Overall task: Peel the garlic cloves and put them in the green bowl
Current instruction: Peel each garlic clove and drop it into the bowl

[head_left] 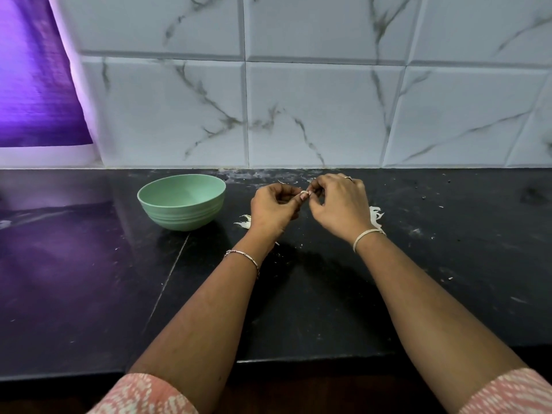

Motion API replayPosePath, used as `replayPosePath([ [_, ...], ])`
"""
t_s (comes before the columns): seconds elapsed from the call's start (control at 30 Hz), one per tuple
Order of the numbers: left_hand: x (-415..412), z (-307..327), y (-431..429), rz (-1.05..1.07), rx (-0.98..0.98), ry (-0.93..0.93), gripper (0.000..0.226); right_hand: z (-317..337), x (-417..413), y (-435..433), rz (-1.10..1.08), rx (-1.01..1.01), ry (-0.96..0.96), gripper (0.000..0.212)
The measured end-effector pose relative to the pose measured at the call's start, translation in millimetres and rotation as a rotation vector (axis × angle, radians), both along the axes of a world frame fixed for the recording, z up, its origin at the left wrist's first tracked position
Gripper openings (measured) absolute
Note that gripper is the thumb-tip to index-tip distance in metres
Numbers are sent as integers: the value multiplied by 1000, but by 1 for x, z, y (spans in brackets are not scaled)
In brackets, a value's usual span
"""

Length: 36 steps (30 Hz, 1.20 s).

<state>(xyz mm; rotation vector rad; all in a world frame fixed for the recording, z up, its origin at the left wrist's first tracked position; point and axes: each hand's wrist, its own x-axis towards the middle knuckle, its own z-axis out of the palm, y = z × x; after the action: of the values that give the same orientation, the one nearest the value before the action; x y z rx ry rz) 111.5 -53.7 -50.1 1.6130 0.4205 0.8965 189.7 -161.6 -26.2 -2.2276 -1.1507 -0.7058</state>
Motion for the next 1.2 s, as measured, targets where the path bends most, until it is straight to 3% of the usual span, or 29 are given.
replayPosePath([
  [0.1,1,0,3,58,82,34,1,0,-3,2,-3,15,19,11],
  [0.37,2,0,4,-14,-41,-8,1,2,-1,2,76,36,203,10],
  [0.83,3,-1,4,-51,-125,-11,20,1,-1,-1,62,29,67,9],
  [1.2,1,0,2,-76,-86,21,10,1,6,-4,14,-21,2,11],
])
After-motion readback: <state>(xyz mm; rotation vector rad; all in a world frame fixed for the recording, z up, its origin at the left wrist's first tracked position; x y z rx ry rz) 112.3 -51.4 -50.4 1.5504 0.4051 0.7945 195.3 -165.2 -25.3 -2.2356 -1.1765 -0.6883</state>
